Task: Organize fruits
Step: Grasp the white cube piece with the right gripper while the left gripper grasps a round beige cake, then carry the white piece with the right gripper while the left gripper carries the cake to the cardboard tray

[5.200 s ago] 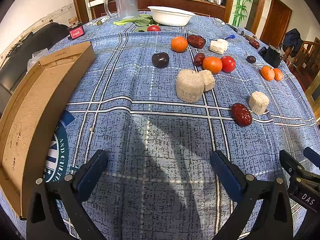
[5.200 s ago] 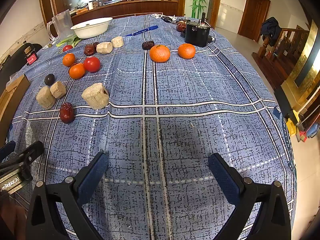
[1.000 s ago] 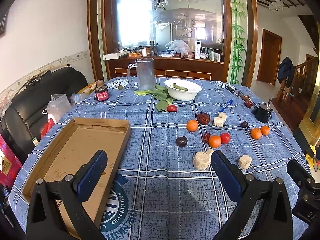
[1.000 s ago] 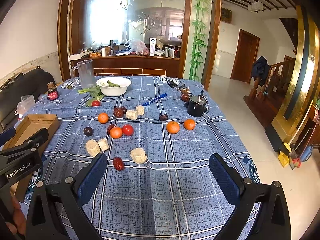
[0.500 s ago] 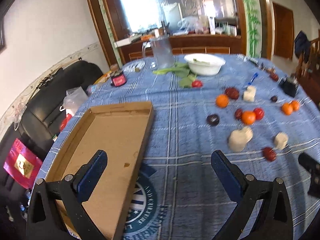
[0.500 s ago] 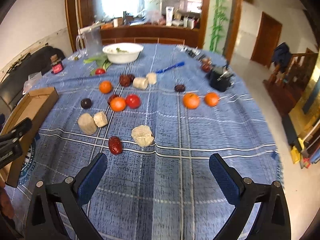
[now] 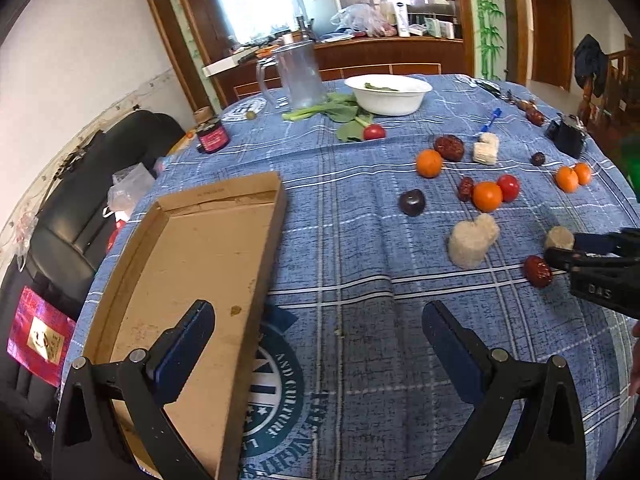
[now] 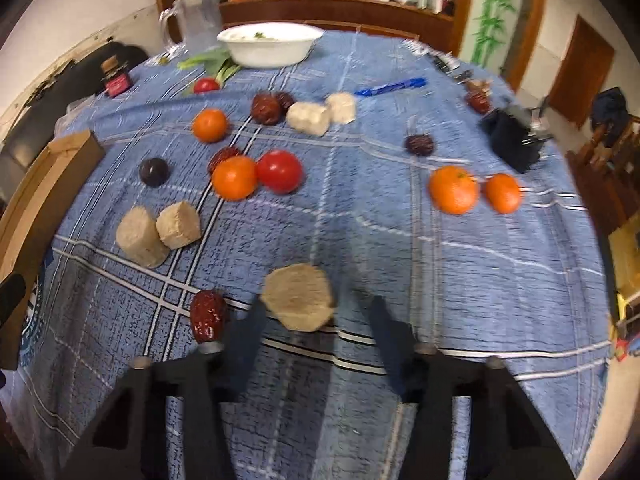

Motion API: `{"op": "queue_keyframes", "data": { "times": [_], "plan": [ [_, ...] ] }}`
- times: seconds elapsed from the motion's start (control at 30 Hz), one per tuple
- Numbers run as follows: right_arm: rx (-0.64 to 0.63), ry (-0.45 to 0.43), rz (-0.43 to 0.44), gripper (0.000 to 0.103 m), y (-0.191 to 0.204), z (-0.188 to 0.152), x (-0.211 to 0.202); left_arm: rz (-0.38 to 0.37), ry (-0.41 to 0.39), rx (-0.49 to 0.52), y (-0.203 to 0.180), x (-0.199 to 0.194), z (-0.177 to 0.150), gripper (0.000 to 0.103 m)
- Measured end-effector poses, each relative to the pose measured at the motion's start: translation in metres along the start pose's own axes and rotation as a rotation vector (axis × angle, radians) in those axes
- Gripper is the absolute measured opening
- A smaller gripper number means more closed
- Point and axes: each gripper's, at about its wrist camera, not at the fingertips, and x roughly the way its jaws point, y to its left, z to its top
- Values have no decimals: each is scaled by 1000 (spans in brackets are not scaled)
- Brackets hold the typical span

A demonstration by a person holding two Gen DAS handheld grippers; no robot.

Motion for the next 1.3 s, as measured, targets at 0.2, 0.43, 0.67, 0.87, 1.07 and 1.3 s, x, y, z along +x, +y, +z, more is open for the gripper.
{"op": "queue_keyframes", "data": {
  "times": [0.2,0.43,0.67,0.87,1.07,1.3],
  "plan": [
    [34,-33,60,33,-8,-2,-11,-108,55,21,-19,14,16,103],
    [3,-74,32,34,-14,-16,-34,-298,177,25,-42,53,36,103],
    [-3,-72,30,34,-23,-28,-33,-374,228,21,-63,77,47,78],
    [17,-70,47,34,-29,-33,-32,-411,258,36,-77,82,44,32],
    [25,-90,60,34,-31,-39,-37,-419,272,-9,-69,71,32,32],
    [12,-132,73,34,-30,-43,-52,-416,257,-52,-58,39,11,32]
  ]
}}
